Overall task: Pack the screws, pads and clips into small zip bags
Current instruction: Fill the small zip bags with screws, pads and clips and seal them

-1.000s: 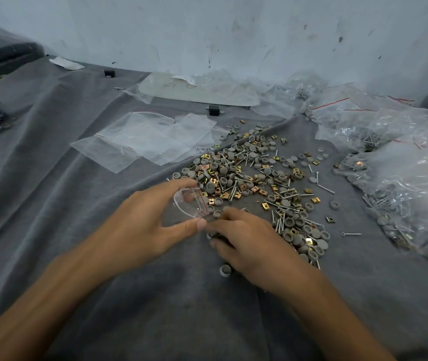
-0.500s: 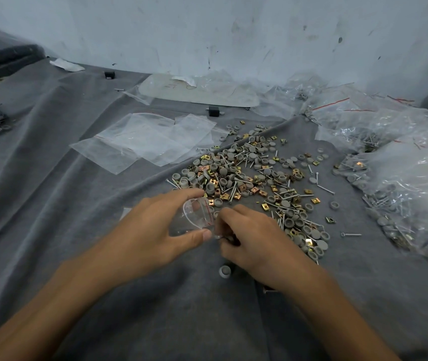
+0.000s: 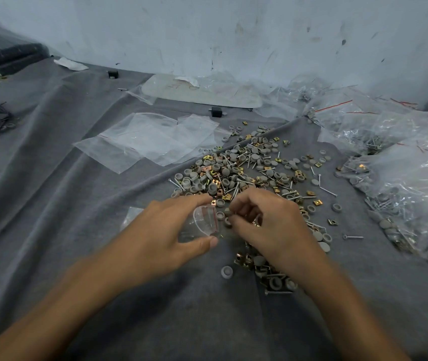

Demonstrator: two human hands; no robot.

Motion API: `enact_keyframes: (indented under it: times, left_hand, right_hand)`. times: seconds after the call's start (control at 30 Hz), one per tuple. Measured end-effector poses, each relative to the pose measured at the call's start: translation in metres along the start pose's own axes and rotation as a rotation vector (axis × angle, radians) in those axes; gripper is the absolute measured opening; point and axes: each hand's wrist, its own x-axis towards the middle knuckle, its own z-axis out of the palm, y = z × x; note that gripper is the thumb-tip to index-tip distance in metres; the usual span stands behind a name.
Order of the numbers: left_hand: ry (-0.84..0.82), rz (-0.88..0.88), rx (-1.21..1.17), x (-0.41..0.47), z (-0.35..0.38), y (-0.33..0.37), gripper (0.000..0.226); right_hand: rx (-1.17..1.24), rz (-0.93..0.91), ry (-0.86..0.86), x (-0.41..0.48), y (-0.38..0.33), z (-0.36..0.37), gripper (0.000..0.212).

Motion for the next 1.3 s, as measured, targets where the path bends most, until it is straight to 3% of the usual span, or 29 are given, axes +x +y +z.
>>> enact_keyframes:
  times: [0.27,0.8,1.03,1.13,1.23,1.3]
  left_hand:
    - [-0.013,0.069,-0.070,0.002,0.002,0.005,0.059]
    - [-0.030,0.049,-0.067,0.002,0.001,0.004,0.074]
    - [0.007,0.008,-0.098,0.000,-0.005,-0.002,0.084]
    - [0.044,0.002,-0.187,0.000,-0.012,-0.005,0.084]
    - [0.094,-0.001,-0.288,0.000,-0.021,-0.007,0.077]
    - [0.147,-0.018,-0.349,0.002,-0.026,-0.007,0.069]
  right_hand:
    - [0.362,0.033,-0.084,-0.004,-0.012,0.013,0.014]
    - [0.675,0.093,-0.082,-0.003,-0.012,0.012,0.018]
    - [0.647,0.114,0.020,0.003,0.000,-0.003,0.017]
    - [0.469,0.116,0.014,0.002,0.004,-0.010,0.020]
    - [0.231,0.081,-0.227,0.000,0.005,-0.017,0.016]
    - [0.061,0.043,-0.402,-0.004,0.004,-0.015,0.028]
